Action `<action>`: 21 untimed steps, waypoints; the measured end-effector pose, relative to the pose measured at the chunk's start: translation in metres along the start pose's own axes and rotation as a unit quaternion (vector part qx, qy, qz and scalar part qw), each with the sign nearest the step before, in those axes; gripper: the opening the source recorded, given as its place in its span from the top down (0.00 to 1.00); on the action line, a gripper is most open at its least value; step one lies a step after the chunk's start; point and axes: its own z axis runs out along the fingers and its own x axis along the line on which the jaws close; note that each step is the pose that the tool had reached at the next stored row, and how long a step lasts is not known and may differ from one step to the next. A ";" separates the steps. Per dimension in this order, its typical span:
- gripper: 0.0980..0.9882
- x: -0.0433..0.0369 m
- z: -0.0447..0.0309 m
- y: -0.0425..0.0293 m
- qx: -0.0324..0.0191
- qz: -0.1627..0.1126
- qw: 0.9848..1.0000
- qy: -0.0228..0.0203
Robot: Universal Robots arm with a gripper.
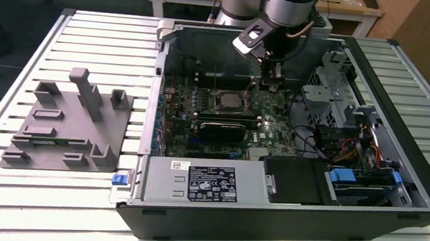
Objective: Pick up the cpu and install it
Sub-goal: 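Close the cpu cover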
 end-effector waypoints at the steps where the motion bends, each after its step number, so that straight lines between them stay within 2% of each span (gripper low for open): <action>1: 0.99 0.0000 0.0000 -0.0004 0.000 0.000 1.000 0.000; 10: 0.99 0.0001 -0.0001 -0.0048 0.000 0.000 1.000 0.000; 21: 0.99 0.0003 -0.0001 -0.0135 0.000 0.000 1.000 0.000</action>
